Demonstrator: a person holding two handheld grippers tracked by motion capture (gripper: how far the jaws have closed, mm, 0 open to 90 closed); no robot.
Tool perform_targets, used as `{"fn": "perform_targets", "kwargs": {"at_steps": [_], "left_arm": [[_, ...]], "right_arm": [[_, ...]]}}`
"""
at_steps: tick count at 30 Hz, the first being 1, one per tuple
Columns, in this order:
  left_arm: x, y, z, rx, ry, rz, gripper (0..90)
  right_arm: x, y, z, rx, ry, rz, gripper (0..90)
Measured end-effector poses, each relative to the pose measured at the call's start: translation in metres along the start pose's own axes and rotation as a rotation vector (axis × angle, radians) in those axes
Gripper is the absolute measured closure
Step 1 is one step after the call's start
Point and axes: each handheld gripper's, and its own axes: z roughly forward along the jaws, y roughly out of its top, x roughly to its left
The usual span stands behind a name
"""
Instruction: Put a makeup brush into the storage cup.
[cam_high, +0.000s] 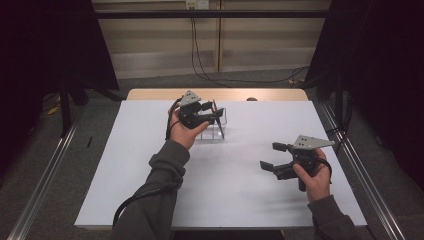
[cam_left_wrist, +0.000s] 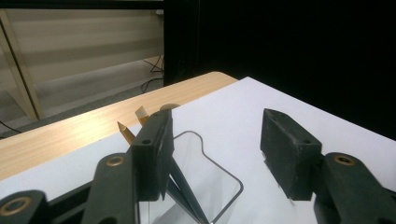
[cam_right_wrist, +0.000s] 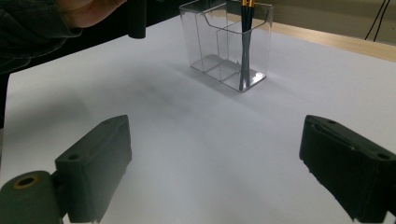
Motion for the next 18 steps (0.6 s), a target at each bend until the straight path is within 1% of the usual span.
{"fn": "perform_targets", "kwargs": {"at_steps": [1,2,4,5,6,8,9,11,12,13,14,15,16,17,18], "left_arm": [[-0.0004,-0.0004,-0.0004,0.000,0.000,-0.004,42.1],[-0.0005,-0.0013,-0.0003,-0.014,-0.011,-0.010,41.4],[0.0000,-0.0016,-0.0018,-0.013,-0.018,-0.009,40.3],[-0.0010,-0.0014,-0.0024,-0.010,-0.004,-0.009,39.5],[-0.0017,-0.0014,-0.0027,-0.010,0.000,-0.013,39.4],[-0.0012,-0.0016,-0.0033,-0.012,-0.019,-0.012,38.1],[-0.0013,-0.0016,-0.0037,-0.020,-0.014,-0.013,37.2],[-0.0010,-0.0016,-0.0045,-0.025,-0.020,-0.017,35.6],[-0.0010,-0.0016,-0.0052,-0.026,-0.019,-0.014,35.2],[-0.0017,-0.0016,-0.0056,-0.025,-0.010,-0.016,34.2],[-0.0011,-0.0016,-0.0065,-0.016,-0.013,-0.008,33.2],[-0.0019,-0.0018,-0.0064,-0.023,-0.013,-0.017,32.4],[-0.0020,-0.0019,-0.0070,-0.020,-0.013,-0.016,31.6],[-0.0038,-0.0018,-0.0072,-0.021,0.007,-0.025,30.8],[-0.0044,-0.0020,-0.0077,-0.025,0.007,-0.029,29.9]], "right_arm": [[0.0001,-0.0001,-0.0002,0.001,-0.002,0.001,9.0],[0.0002,-0.0002,-0.0003,0.001,-0.003,0.002,9.0],[0.0004,-0.0004,-0.0001,0.002,-0.001,0.003,9.0],[0.0005,-0.0005,-0.0001,0.001,0.000,0.003,9.0],[0.0005,-0.0005,0.0000,0.001,0.000,0.002,9.0],[0.0005,-0.0005,0.0001,0.000,-0.001,0.001,9.0],[0.0005,-0.0005,0.0001,0.000,0.000,0.001,9.0],[0.0007,-0.0006,0.0001,0.002,-0.001,0.001,9.0],[0.0006,-0.0006,0.0001,0.002,0.000,0.002,9.0],[0.0004,-0.0006,0.0001,0.001,0.000,-0.001,9.0],[0.0004,-0.0005,0.0000,0.001,-0.002,0.001,9.0],[0.0004,-0.0005,-0.0004,0.000,-0.003,0.002,9.0],[0.0003,-0.0004,-0.0007,-0.001,-0.004,0.002,9.0],[0.0004,-0.0004,-0.0009,-0.001,-0.006,0.002,9.0],[0.0004,-0.0004,-0.0012,-0.001,-0.006,0.003,9.1]]}}
